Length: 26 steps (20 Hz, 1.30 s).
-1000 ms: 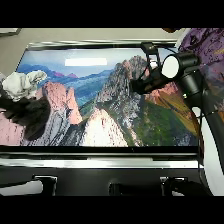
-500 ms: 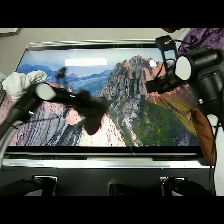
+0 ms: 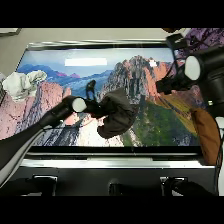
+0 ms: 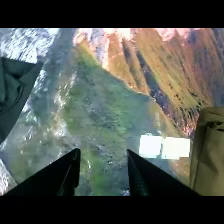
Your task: Fold the clothes and pants, and hang the long-sleeved shirts on hangers.
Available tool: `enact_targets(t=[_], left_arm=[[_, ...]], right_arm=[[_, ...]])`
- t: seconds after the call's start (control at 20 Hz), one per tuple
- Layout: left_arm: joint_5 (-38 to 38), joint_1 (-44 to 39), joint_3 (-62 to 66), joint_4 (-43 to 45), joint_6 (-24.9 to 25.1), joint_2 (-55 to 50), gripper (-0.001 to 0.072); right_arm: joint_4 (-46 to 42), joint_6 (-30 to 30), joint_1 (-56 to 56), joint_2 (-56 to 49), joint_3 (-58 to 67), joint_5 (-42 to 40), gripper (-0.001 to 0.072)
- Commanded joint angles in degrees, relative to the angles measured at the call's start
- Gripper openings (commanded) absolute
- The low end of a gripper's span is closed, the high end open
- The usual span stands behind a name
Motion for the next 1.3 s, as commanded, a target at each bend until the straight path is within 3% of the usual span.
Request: enact_targets(t=[0.0, 0.2, 0.25, 0.35, 0.65, 1.05, 1.1, 1.25], left_arm=[[-8.0, 9.2, 0.2, 1.6, 4.7, 4.8, 0.0616], [-16.7, 21.3, 0.2, 2.1, 9.1, 11.1, 0.0615], [-18.4, 23.3, 0.2, 2.2, 9.8, 11.8, 0.0615], [-21.1, 26.1, 0.2, 2.2, 11.3, 12.3, 0.0612], [-22.4, 27.3, 0.0, 2.2, 11.8, 12.0, 0.0608], [-22.4, 27.3, 0.0, 2.2, 11.8, 12.0, 0.0608], [-22.6, 27.3, 0.0, 2.2, 11.8, 12.0, 0.0608], [-23.9, 27.4, 0.0, 2.2, 11.8, 12.0, 0.0608]], right_arm=[[12.2, 4.8, -12.9, -0.8, -0.1, -4.1, 0.0364], [44.4, 1.8, -31.9, -7.3, -6.2, -7.7, 0.0370], [49.0, 0.3, -33.1, -9.6, -8.3, -8.3, 0.0422], [53.5, -3.5, -32.2, -14.7, -11.2, -9.2, 0.0430], [57.3, -5.6, -23.2, -28.0, -12.0, -18.0, 0.0428], [57.5, -5.6, -16.3, -34.9, -12.0, -24.2, 0.0426], [57.5, -5.6, -16.2, -35.0, -12.0, -24.7, 0.0411], [57.0, -5.4, -16.1, -35.1, -12.0, -25.6, 0.0276]])
